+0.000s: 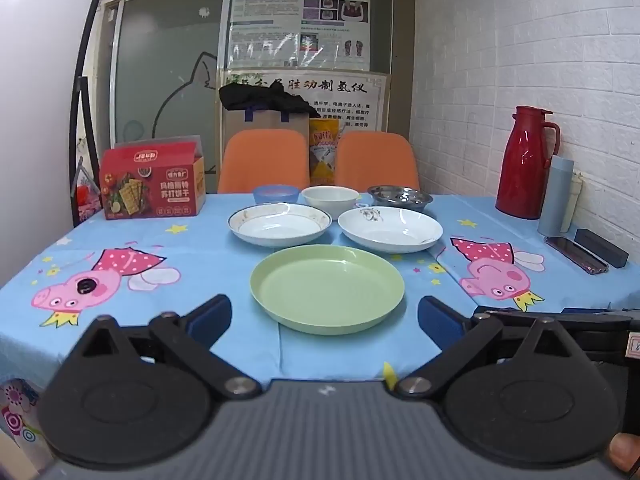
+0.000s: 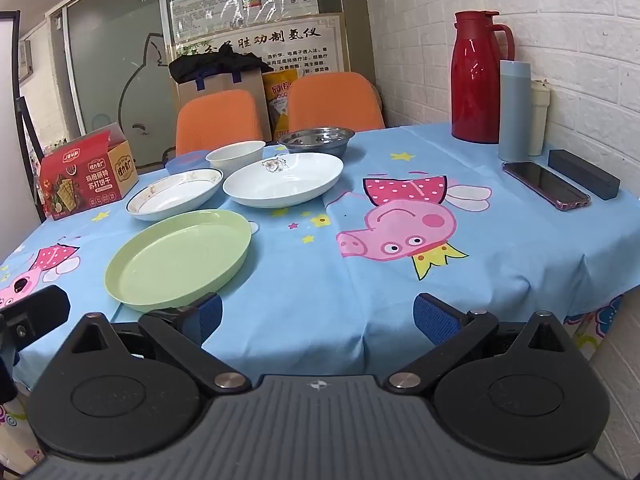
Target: Organize plates and bowls
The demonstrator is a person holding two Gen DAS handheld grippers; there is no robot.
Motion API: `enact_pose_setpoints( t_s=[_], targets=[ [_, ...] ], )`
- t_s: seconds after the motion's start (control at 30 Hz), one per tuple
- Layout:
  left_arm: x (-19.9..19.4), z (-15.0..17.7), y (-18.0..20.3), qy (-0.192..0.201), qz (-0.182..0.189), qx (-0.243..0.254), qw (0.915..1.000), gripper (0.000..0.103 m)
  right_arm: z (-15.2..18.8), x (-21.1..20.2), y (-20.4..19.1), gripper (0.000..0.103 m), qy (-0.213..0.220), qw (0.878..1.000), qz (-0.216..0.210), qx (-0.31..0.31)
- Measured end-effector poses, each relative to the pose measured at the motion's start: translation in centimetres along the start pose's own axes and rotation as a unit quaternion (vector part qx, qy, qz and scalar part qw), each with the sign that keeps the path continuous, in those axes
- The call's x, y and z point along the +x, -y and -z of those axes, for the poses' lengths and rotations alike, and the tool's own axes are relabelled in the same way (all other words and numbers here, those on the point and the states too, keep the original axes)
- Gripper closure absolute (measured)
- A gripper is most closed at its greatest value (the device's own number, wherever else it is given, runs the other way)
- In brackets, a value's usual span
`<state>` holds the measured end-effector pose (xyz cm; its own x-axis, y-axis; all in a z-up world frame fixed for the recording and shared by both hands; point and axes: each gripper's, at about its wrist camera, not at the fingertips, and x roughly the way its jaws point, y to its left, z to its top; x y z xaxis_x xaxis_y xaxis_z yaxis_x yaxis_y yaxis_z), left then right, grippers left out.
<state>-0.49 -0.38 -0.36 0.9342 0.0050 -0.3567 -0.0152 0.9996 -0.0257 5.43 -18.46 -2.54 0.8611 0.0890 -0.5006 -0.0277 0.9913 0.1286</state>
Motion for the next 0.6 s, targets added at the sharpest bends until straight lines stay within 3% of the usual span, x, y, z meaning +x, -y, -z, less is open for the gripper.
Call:
enact_pose_setpoints(
  t_s=[0.6],
  targets=[
    [0.21, -0.16, -0.02, -0.005, 0.007, 0.0, 1.0, 0.005, 0.01, 0.03, -0.14, 0.0, -0.002, 1.0, -0.003, -0.003]
  ],
)
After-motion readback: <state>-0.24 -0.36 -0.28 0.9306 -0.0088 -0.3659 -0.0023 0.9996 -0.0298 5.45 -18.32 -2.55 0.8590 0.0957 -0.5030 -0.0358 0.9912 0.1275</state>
